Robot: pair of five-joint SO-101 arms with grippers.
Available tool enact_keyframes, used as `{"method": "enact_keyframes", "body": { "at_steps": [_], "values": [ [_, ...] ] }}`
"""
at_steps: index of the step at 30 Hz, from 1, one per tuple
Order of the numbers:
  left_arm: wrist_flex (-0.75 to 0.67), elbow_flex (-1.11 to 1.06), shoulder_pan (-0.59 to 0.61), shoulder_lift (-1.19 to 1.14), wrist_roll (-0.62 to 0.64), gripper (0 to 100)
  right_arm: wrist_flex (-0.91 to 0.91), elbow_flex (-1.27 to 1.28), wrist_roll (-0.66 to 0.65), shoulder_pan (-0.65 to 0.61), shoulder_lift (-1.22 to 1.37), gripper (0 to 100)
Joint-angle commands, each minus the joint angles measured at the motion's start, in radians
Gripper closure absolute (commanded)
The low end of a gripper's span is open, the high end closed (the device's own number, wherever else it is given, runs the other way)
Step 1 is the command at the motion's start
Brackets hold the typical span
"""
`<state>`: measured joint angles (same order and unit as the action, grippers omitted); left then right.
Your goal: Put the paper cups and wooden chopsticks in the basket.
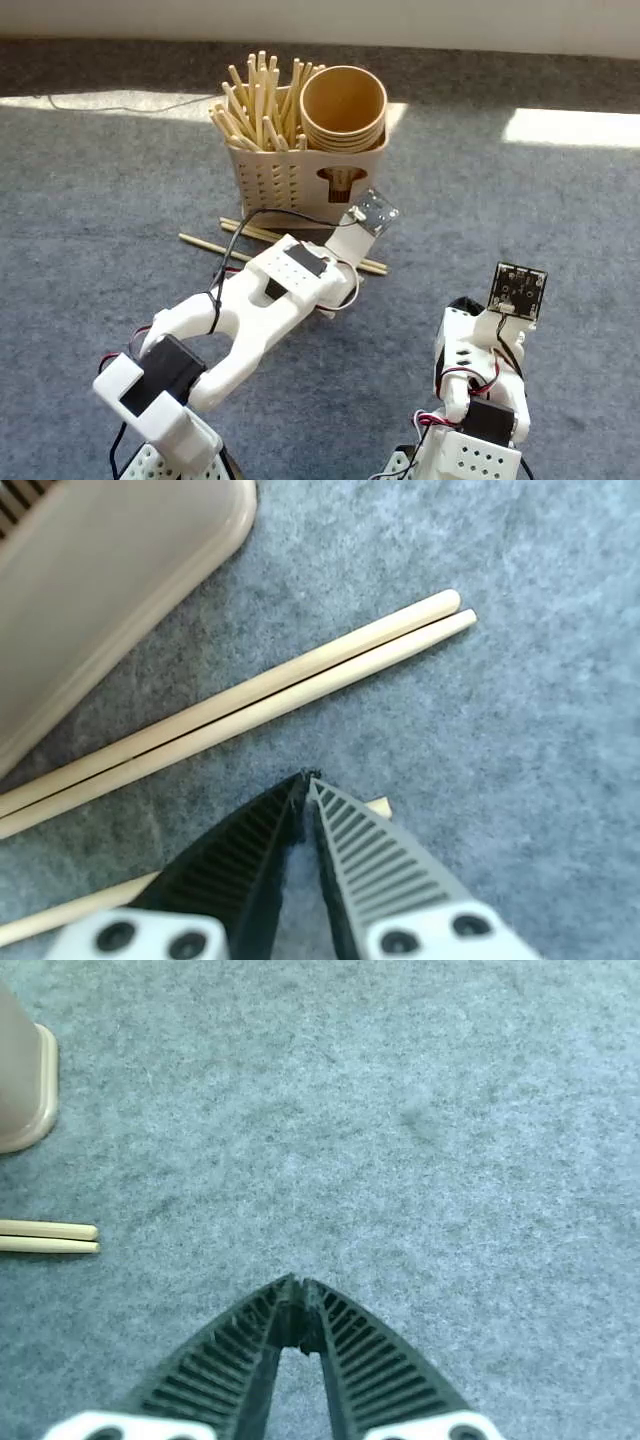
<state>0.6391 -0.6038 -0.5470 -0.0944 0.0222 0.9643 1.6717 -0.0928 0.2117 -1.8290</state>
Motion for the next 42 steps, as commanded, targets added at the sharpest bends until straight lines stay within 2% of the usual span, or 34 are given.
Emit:
{"method": "enact_keyframes", "body": {
  "at_steps": [1,3,9,11,14,18,27,42],
  "values": [
    [0.009,0.042,-0.019,0.085,-0.009,100,-0.027,0.137,0.002,0.010,-0.008,99.3],
    [-0.037,0.042,-0.019,0.101,-0.009,100,-0.027,0.137,0.002,0.010,-0.008,99.3],
    [-0.308,0.007,-0.012,-0.012,-0.009,100,-0.027,0.137,0.002,0.010,-0.008,99.3],
    [-0.338,0.027,-0.010,-0.062,-0.009,100,-0.027,0.137,0.002,0.010,-0.008,99.3],
    [-0.310,0.091,-0.010,-0.108,-0.008,100,-0.027,0.137,0.002,0.010,-0.008,99.3],
    [-0.164,0.162,-0.012,-0.125,-0.008,100,-0.027,0.137,0.002,0.010,-0.008,99.3],
    [0.054,0.153,-0.019,-0.068,-0.008,100,-0.027,0.137,0.002,0.010,-0.008,99.3],
    [0.069,-0.177,-0.008,0.483,-0.009,100,-0.027,0.137,0.002,0.010,-0.008,99.3]
  ]
}}
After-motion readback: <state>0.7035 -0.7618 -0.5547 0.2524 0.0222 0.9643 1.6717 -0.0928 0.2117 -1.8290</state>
